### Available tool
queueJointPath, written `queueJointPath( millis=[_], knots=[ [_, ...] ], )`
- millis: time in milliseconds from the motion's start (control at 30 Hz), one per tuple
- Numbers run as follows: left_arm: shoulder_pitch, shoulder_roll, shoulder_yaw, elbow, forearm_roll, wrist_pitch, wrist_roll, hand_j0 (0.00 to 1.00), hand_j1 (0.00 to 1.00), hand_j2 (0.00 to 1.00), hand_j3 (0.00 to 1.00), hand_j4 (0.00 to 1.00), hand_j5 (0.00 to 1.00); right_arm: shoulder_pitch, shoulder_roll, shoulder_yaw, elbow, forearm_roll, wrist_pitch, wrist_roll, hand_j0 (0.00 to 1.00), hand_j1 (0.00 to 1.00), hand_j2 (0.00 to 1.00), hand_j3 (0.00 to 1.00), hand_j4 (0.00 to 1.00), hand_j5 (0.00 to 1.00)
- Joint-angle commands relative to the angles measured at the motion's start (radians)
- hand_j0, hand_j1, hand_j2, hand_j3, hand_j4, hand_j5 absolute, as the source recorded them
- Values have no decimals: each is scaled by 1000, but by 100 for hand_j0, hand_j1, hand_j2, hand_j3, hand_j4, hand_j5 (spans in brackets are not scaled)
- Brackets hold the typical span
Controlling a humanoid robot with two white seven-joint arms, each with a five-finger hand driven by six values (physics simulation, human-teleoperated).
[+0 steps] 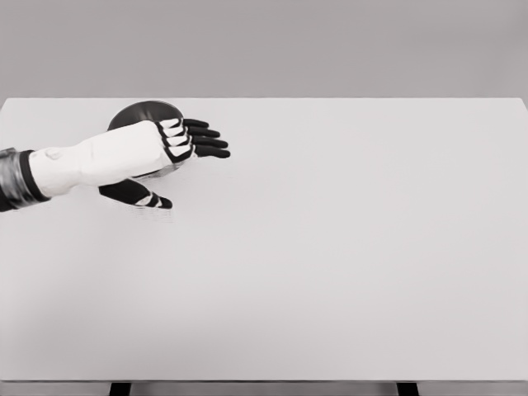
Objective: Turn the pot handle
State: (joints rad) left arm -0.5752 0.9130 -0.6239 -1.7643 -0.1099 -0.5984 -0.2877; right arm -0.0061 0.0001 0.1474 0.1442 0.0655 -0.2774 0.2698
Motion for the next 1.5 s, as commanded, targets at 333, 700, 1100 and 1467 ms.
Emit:
queueJointPath(
  millis=[333,700,1100,1467],
  knots=[
    [46,-126,41,-1,-275,396,51,100,100,100,100,100,100,0,0,0,0,0,0,0,100,100,100,100,100,100],
    [83,-131,39,0,-359,509,56,100,100,100,100,100,100,0,0,0,0,0,0,0,100,100,100,100,100,100],
    [121,-177,38,2,-356,539,61,100,100,100,100,100,100,0,0,0,0,0,0,0,100,100,100,100,100,100],
    [143,-171,39,5,-361,551,59,100,100,100,100,100,100,2,0,0,0,0,0,0,100,100,100,100,100,100]
  ],
)
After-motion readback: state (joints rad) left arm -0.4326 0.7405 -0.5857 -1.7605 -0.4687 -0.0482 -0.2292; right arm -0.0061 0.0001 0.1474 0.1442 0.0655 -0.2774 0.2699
